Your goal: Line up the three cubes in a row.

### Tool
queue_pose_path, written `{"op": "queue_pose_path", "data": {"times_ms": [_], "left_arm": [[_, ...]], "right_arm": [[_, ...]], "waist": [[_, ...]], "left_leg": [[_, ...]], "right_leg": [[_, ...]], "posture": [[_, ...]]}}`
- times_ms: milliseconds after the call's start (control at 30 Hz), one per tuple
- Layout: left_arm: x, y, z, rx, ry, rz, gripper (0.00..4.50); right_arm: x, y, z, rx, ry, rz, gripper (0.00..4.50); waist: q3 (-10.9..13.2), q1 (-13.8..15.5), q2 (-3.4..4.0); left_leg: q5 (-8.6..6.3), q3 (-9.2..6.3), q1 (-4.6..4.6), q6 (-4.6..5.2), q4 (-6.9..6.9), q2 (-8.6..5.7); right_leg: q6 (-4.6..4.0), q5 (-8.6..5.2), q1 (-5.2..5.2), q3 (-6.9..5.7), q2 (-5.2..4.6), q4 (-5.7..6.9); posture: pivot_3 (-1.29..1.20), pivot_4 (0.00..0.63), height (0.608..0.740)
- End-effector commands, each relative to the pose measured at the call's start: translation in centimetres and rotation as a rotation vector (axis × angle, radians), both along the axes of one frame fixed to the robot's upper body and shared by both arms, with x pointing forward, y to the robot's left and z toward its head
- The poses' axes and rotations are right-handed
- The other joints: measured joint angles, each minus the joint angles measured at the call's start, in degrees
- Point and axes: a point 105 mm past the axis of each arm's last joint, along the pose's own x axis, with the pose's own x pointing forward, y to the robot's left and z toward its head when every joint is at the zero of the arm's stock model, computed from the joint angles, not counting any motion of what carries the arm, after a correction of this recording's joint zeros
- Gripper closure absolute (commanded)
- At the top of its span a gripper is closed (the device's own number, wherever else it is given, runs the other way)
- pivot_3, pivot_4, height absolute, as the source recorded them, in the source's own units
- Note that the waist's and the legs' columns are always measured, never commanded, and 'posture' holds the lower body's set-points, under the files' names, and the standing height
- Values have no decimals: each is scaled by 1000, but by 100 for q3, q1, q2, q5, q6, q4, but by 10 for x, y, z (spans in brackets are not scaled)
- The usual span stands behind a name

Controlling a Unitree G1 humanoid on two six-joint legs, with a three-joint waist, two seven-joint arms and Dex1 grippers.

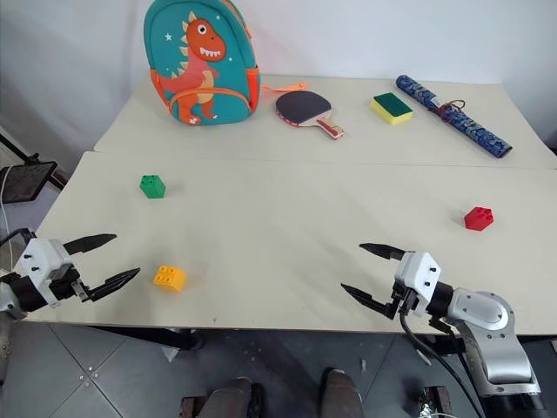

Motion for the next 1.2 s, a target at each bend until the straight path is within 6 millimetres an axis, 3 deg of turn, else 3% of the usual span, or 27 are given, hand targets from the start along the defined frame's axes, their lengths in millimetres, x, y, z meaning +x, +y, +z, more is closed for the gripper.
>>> {"op": "queue_pose_path", "data": {"times_ms": [33,133,200,267,333,400,467,567,667,833,933,1200], "left_arm": [[3,-3,17,-25,-65,-1,10],[6,-14,35,-108,-104,-47,10],[8,-38,48,-164,-87,-150,10],[10,-58,52,-152,-73,-239,10],[12,-79,48,-111,-34,-330,10],[16,-110,46,-88,-25,-446,10],[19,-127,47,-82,-34,-503,10],[22,-160,50,-123,-28,-613,10],[20,-175,45,-121,-8,-671,10],[27,-176,42,-108,-7,-640,10],[21,-177,48,-146,10,-663,10],[16,-181,41,-118,23,-665,10]], "right_arm": [[0,3,12,25,-55,1,0],[4,1,16,50,-78,-42,0],[9,-5,37,152,-145,-136,0],[14,-20,60,305,-177,-274,0],[12,-41,67,337,-192,-390,0],[1,-84,62,316,-212,-588,0],[-10,-110,57,307,-222,-722,0],[-35,-162,28,256,-218,-1038,0],[-38,-175,8,229,-159,-1156,0],[-12,-168,9,230,-80,-1127,0],[21,-173,28,207,-44,-1131,0],[87,-192,37,197,85,-1202,0]], "waist": [[0,0,0],[-1,12,-2],[-1,15,-2],[-1,22,-1],[-5,39,4],[-6,77,5],[-6,160,6],[-7,164,5],[-11,95,11],[-10,-164,23],[-7,-164,29],[-7,-62,29]], "left_leg": [[0,0,0,0,0,0],[0,-2,0,0,3,0],[0,-3,-1,0,6,0],[1,-8,-3,-1,7,0],[1,-8,-3,-2,8,-2],[0,-9,-2,-2,8,-3],[-1,-11,-6,-4,6,-5],[-3,-4,-8,-2,6,-6],[-2,6,-2,0,6,-6],[4,46,25,3,5,0],[6,58,46,9,5,4],[5,71,44,11,5,4]], "right_leg": [[0,0,0,0,0,-1],[0,0,1,-1,0,2],[0,0,1,0,-1,4],[0,0,1,-1,-1,8],[0,0,1,1,-2,9],[0,0,1,-2,-1,8],[0,0,1,-8,1,6],[0,0,1,-10,3,-2],[1,0,4,-3,3,-4],[-3,-2,5,39,7,4],[-13,3,10,65,5,3],[-12,4,11,58,6,3]], "posture": [[0,150,740],[0,150,740],[0,150,740],[0,150,740],[0,150,740],[0,150,740],[0,150,740],[0,150,740],[0,150,740],[0,150,740],[0,150,740],[0,150,740]]}}
